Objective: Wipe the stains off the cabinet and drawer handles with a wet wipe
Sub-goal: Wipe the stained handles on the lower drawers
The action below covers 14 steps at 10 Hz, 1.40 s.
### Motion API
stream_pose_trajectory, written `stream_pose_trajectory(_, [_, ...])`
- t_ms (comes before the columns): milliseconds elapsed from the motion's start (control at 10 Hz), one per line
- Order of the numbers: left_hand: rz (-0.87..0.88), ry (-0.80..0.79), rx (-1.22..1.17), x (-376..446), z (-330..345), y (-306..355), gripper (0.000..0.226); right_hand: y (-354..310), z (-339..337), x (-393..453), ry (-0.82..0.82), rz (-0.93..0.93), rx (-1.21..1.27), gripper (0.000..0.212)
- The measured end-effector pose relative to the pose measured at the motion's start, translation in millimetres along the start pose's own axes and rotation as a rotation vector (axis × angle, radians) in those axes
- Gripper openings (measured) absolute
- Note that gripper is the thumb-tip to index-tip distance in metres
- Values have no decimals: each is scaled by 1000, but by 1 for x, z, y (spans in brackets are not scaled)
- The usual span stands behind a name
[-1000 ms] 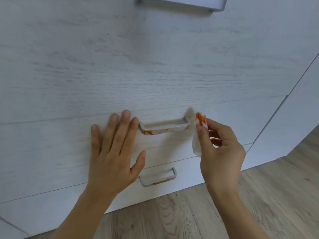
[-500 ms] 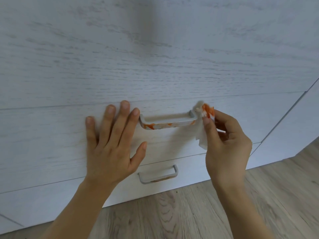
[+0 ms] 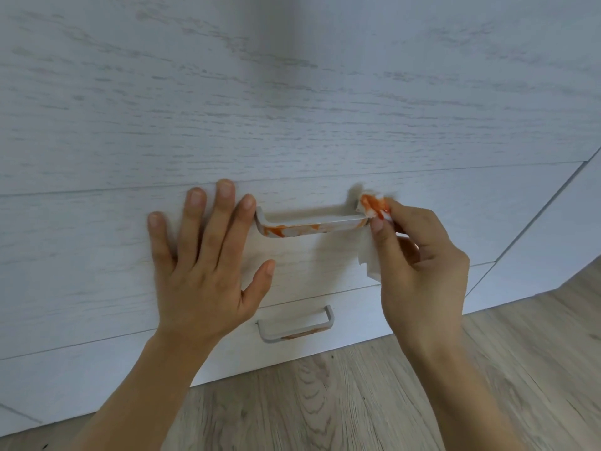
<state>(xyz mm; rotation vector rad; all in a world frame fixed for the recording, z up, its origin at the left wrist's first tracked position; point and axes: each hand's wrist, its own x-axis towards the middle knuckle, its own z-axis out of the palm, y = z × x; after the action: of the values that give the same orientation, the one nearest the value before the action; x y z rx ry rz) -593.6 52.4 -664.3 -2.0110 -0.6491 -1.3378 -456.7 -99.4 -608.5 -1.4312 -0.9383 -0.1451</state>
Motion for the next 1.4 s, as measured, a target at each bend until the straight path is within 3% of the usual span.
stream_pose_trajectory(300, [6, -2, 3, 0, 0, -1, 68, -9, -4, 4, -11, 358, 319, 19])
stream_pose_trajectory(500, [6, 1, 3, -1, 1, -1, 67, -6, -1, 1, -15, 384, 432, 28])
stream_pose_trajectory(700, [11, 18, 22, -1, 3, -1, 67, -6, 5, 3, 60, 342, 439, 15])
stream_pose_trajectory(900, [13, 30, 33, -2, 4, -1, 67, -6, -1, -1, 4, 321, 382, 20])
stream_pose_trajectory(1100, [11, 35, 28, -1, 4, -1, 67, -6, -6, 2, -46, 387, 449, 24])
stream_pose_trajectory(1400, [8, 26, 19, -1, 3, 0, 67, -6, -5, 6, 8, 445, 504, 27])
